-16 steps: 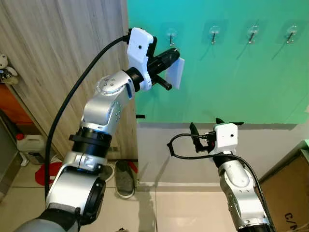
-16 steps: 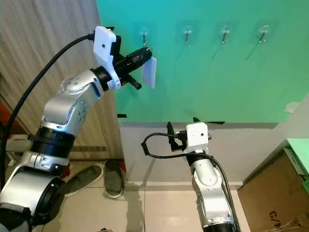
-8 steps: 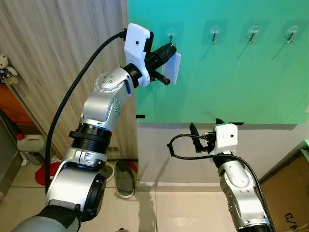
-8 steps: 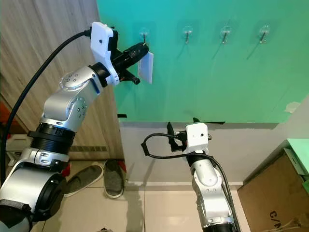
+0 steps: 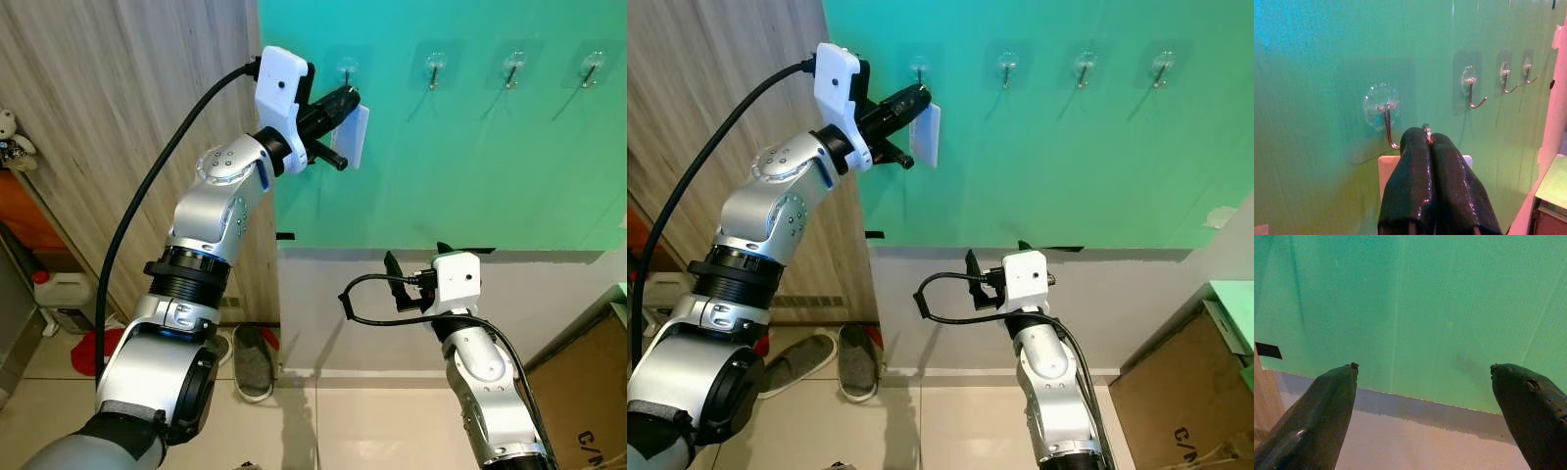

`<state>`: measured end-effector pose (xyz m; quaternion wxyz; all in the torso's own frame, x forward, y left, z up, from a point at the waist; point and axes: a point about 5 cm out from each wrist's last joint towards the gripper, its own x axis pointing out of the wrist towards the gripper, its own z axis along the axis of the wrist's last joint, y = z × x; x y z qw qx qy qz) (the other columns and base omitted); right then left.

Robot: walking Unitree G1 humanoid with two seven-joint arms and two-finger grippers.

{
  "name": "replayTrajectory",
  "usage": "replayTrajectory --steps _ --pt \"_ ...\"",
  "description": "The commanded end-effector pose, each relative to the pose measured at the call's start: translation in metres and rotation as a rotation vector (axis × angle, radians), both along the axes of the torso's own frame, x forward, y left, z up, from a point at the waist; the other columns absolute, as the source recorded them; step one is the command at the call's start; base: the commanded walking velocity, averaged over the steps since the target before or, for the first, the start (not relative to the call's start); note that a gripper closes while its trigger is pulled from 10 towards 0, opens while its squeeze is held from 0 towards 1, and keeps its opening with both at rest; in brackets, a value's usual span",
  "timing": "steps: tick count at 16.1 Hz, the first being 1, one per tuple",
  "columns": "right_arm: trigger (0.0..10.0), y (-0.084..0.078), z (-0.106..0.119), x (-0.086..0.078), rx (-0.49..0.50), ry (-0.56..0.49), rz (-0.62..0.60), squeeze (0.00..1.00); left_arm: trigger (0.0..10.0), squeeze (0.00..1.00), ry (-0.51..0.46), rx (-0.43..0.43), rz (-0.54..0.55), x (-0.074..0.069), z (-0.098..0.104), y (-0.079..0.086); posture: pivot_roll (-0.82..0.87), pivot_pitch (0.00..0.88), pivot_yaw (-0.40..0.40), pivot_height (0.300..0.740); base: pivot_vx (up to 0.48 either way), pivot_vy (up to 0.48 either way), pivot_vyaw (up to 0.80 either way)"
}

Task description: Hang keys on a hook

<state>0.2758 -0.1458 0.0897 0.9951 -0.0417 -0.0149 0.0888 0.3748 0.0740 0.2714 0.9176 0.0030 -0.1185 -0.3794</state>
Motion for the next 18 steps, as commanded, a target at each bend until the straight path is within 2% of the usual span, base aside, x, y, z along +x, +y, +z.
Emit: replayTrajectory --steps 1,13,16,18 --pt "10.0 0.000 0.000 -0.001 -0.005 -0.007 0.002 0.00 10.0 0.00 -0.034 0.004 0.000 0.001 0.012 -0.003 -0.04 0.000 0.022 0.740 0.000 0.000 0.00" --pt "10.0 0.000 0.000 -0.001 -0.005 -0.007 0.002 0.00 10.0 0.00 -0.034 0.004 0.000 0.001 0.012 -0.003 -0.04 0.000 0.022 0.740 0.000 0.000 0.00" --pt "10.0 0.005 0.009 -0.003 0.000 -0.052 0.025 0.00 10.0 0.00 0.089 -0.058 0.055 0.009 0.000 0.005 -0.04 0.000 0.024 0.740 0.000 0.000 0.00" --pt "10.0 0.005 0.009 -0.004 -0.001 -0.054 0.028 0.00 10.0 0.00 0.091 -0.059 0.056 0.008 -0.003 0.005 -0.04 0.000 0.023 0.740 0.000 0.000 0.00"
